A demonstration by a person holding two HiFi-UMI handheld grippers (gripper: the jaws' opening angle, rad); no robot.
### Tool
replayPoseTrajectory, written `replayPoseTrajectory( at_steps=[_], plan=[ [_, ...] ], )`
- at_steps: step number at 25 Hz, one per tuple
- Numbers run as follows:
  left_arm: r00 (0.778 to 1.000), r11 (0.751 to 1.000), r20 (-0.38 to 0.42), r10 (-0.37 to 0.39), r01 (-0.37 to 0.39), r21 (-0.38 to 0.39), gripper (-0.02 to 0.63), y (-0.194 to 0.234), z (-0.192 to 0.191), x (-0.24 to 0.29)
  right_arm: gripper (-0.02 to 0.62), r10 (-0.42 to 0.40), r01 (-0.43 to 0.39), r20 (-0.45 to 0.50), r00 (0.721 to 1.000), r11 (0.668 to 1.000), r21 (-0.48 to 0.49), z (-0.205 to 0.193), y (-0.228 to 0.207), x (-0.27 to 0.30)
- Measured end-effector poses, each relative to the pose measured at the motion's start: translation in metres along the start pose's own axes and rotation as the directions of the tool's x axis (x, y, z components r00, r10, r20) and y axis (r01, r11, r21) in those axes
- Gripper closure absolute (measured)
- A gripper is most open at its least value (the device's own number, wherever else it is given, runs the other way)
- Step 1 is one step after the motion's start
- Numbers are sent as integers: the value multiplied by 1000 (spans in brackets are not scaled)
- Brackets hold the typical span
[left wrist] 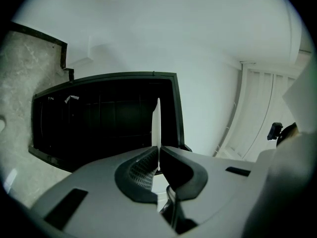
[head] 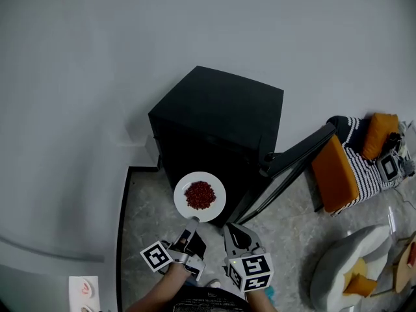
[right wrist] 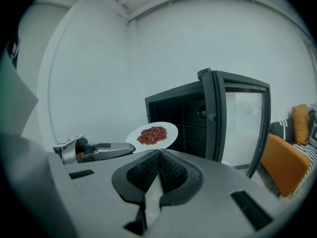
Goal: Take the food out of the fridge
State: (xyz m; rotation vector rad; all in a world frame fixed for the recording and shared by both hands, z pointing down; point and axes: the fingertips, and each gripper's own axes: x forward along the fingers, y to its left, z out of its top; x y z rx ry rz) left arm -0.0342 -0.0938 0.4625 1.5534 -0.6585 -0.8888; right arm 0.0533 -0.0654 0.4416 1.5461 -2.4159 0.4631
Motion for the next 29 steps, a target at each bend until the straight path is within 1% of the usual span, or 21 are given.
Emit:
replayPoseTrajectory(
  at_steps=[5,11,22,29],
  plan=[
    [1000,1000,28,-14,13,27,586,-19,-8,-14,574,17,-17,10,1000,1000,-2,-4,4,-13],
    [999,999,50,-19,17,45,586,-28,-15,-27,574,26,-26,18,999,1000,-16,-7,10,-21],
    [998,999,62,-13,10,41,586,-30,-14,-32,574,33,-32,28,999,999,-26,-5,16,-23],
    [998,999,61,-8,5,37,586,-33,-13,-24,574,34,-33,24,999,999,-25,1,11,-21]
  ],
)
